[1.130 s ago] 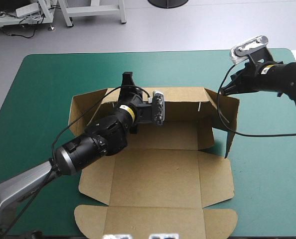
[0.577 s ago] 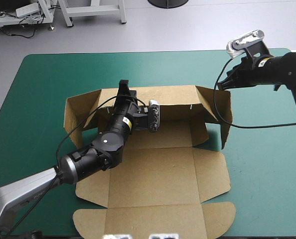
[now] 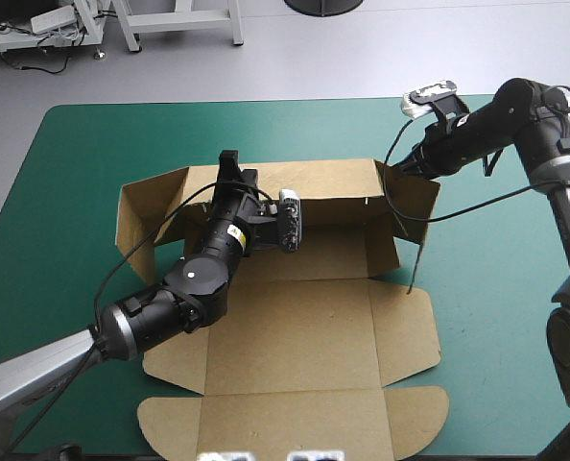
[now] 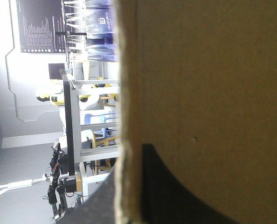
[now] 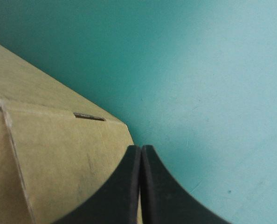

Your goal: Fold the box

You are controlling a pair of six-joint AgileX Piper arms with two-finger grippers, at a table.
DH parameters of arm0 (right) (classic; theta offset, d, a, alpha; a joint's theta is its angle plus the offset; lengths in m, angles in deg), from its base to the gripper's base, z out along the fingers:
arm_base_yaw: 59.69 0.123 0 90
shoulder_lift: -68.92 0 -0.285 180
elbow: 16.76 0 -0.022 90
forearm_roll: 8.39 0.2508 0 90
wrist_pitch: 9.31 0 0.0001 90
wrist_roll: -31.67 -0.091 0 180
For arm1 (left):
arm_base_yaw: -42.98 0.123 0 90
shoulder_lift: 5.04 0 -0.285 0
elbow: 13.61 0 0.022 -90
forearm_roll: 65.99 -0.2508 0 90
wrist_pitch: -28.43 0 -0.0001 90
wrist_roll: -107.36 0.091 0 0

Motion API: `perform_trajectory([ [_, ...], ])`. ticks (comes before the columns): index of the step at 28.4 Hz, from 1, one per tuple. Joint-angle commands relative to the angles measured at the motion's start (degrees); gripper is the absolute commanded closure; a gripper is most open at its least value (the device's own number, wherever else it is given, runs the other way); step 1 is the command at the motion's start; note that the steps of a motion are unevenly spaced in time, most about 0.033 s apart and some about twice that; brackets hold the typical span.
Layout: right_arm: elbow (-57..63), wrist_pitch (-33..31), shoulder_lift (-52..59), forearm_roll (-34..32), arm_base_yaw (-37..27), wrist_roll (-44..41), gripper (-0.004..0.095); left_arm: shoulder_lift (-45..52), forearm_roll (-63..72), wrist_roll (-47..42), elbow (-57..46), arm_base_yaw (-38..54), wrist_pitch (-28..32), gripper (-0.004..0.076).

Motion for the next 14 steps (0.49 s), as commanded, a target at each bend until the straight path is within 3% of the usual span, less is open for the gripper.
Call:
perform_trajectory([
  [1,-1.05,-1.3,3.52,1.46,-0.39,0.38,0.0933,2.42,-2.55,-0.81,1.66,-0.35,-1.24,0.0727],
  [14,9.98,-1.19,7.73,5.42,-0.39,7.11,0.0933,2.42,-0.39,-0.81,1.57,-0.35,-0.8,0.0727],
])
